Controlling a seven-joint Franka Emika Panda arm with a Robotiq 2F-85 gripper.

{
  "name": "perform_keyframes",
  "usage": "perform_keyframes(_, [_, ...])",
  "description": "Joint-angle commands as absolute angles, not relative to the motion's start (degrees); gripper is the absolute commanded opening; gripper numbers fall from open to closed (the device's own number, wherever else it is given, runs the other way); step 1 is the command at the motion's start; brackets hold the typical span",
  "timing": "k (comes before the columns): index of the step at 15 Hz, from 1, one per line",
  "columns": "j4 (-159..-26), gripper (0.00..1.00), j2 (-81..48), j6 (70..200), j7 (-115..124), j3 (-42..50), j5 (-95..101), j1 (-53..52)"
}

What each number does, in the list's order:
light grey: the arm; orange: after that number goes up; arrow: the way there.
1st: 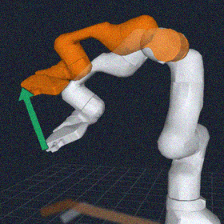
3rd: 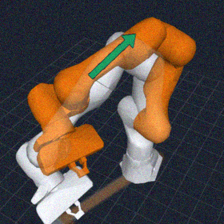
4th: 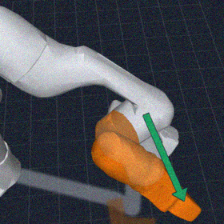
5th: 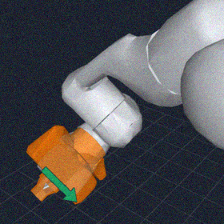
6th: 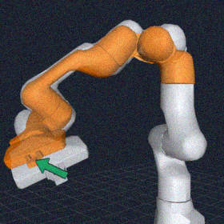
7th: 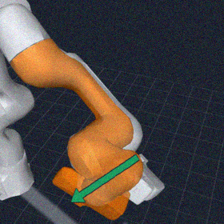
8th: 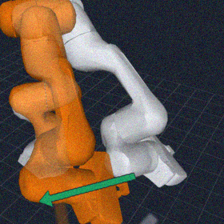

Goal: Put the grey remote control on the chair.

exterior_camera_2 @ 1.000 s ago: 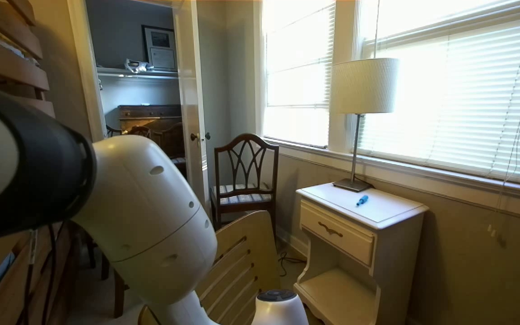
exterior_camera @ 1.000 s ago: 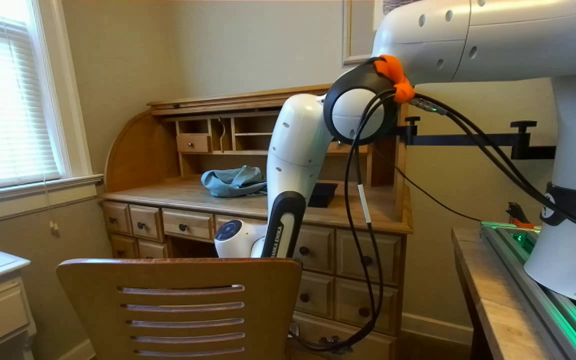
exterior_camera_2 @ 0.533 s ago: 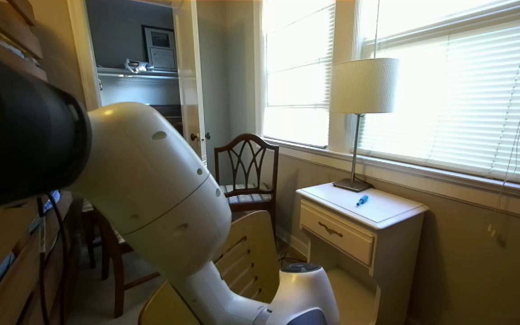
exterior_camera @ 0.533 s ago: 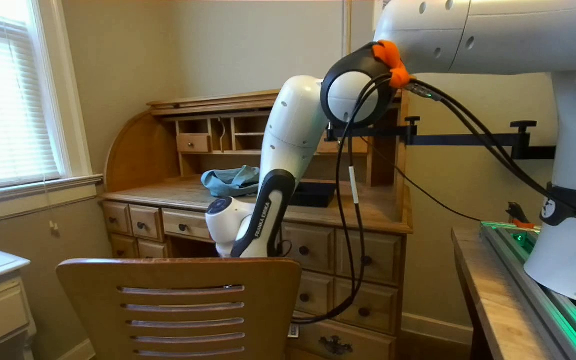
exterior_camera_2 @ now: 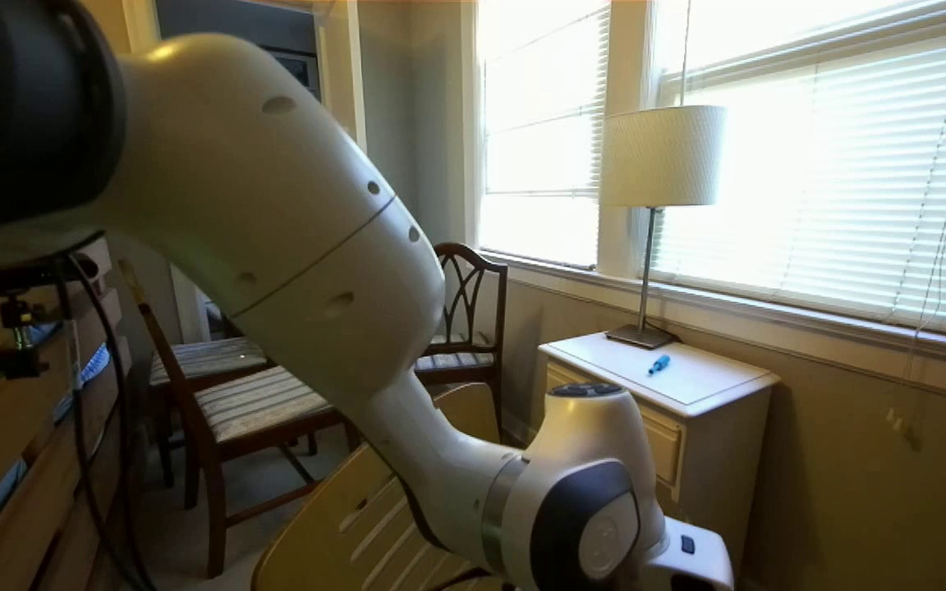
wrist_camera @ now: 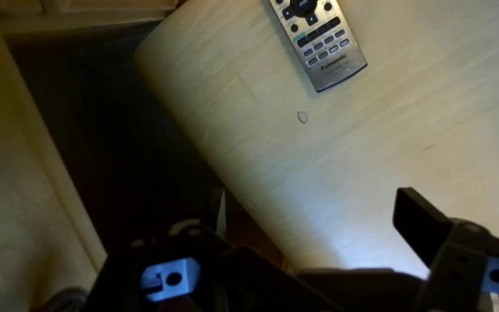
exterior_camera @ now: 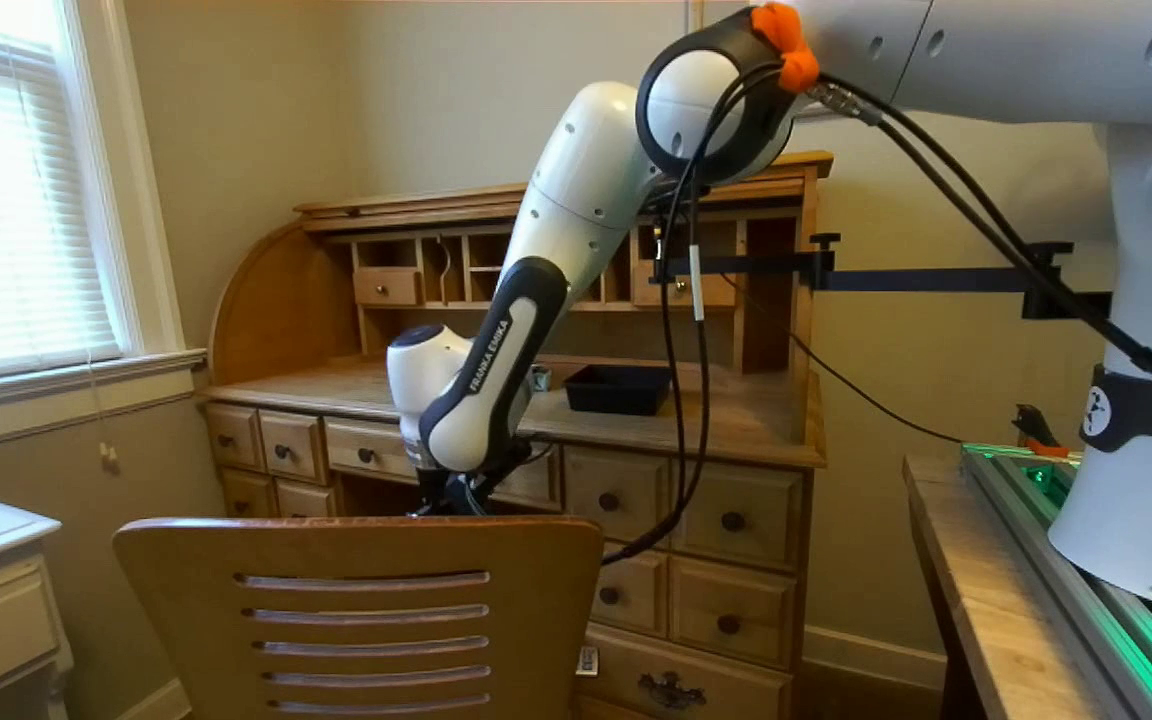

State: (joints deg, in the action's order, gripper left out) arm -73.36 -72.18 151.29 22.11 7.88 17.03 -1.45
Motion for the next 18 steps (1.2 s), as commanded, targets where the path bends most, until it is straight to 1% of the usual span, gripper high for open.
perform_keyframes(1, [-84.7,1.00,-61.0,151.4,13.0,3.9,18.0,0.9])
perform_keyframes(2, [-86.8,1.00,-58.3,150.3,9.9,2.8,18.0,1.6])
perform_keyframes(3, [-88.7,1.00,-55.8,148.5,6.1,4.1,14.9,0.2])
perform_keyframes(6, [-94.1,1.00,-47.0,141.1,2.3,4.8,15.2,-0.9])
perform_keyframes(8, [-96.2,1.00,-41.6,134.6,3.3,6.3,16.3,-3.1])
perform_keyframes(11, [-100.6,1.00,-33.0,129.1,6.0,6.7,17.9,-5.6])
perform_keyframes(13, [-104.4,1.00,-27.0,127.7,8.0,6.6,19.2,-7.3])
perform_keyframes(18, [-118.0,1.00,-12.1,131.9,14.4,5.7,26.8,-10.2])
